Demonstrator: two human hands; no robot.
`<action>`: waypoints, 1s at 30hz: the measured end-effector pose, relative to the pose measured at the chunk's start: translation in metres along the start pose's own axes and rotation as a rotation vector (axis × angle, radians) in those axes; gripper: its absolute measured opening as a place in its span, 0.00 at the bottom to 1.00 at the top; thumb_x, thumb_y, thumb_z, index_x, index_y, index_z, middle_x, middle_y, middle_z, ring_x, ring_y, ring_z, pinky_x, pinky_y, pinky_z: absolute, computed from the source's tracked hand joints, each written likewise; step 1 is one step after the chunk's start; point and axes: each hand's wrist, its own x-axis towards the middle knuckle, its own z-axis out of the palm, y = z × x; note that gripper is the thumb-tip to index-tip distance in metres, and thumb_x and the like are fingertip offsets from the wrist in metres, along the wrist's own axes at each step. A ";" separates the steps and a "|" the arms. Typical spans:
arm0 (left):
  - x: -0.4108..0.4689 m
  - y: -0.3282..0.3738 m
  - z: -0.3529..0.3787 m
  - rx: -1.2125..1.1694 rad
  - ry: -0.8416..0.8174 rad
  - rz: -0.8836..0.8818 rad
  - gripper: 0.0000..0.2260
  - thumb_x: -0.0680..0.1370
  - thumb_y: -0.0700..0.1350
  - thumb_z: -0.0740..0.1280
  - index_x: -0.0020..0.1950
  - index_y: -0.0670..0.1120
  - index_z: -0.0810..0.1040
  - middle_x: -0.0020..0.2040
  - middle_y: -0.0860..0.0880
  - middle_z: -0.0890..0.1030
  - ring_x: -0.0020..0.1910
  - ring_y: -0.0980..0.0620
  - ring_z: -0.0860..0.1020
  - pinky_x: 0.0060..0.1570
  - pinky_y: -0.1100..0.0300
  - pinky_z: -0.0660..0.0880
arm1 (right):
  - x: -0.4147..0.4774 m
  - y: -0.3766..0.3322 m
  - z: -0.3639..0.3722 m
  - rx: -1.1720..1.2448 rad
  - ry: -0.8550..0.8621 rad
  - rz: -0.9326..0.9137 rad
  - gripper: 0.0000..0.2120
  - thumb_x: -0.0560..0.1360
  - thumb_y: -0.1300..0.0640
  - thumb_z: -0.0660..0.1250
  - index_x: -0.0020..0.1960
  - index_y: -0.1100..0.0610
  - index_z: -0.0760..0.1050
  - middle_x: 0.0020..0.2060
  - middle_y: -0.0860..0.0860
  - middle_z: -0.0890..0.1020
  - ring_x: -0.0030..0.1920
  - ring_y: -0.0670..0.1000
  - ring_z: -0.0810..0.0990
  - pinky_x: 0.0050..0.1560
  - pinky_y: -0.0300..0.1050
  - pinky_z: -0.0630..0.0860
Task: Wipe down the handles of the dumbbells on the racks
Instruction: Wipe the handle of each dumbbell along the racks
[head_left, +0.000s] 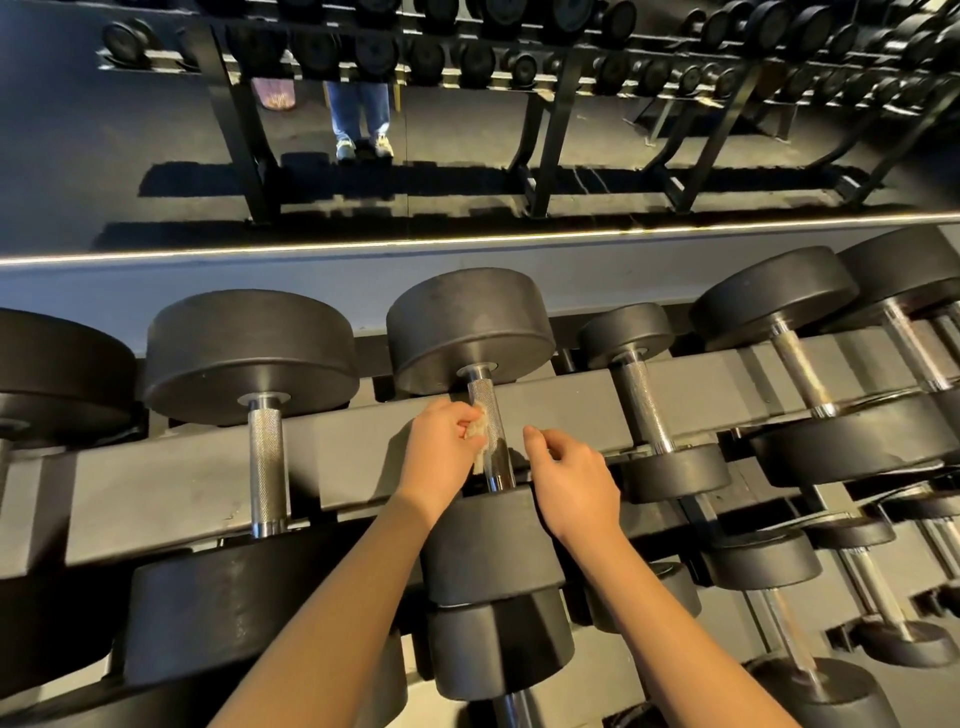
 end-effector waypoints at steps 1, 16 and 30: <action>-0.001 0.000 -0.001 -0.019 0.011 -0.006 0.14 0.74 0.36 0.70 0.60 0.41 0.79 0.52 0.50 0.76 0.45 0.58 0.75 0.42 0.78 0.69 | 0.000 0.000 0.000 -0.005 -0.001 0.001 0.19 0.79 0.40 0.54 0.48 0.49 0.79 0.41 0.49 0.82 0.42 0.49 0.77 0.36 0.42 0.67; 0.005 0.003 0.004 0.104 0.046 0.053 0.10 0.77 0.42 0.68 0.57 0.43 0.81 0.52 0.49 0.78 0.50 0.51 0.79 0.49 0.61 0.73 | 0.000 0.002 -0.003 0.021 -0.012 -0.069 0.17 0.79 0.41 0.55 0.59 0.46 0.78 0.53 0.46 0.82 0.51 0.47 0.78 0.45 0.42 0.68; 0.018 0.011 0.000 0.186 0.030 0.091 0.10 0.78 0.41 0.66 0.57 0.42 0.82 0.49 0.47 0.76 0.47 0.49 0.77 0.47 0.63 0.72 | -0.022 0.014 0.010 0.018 0.122 -0.258 0.29 0.76 0.43 0.45 0.64 0.54 0.75 0.63 0.49 0.77 0.65 0.47 0.71 0.67 0.43 0.63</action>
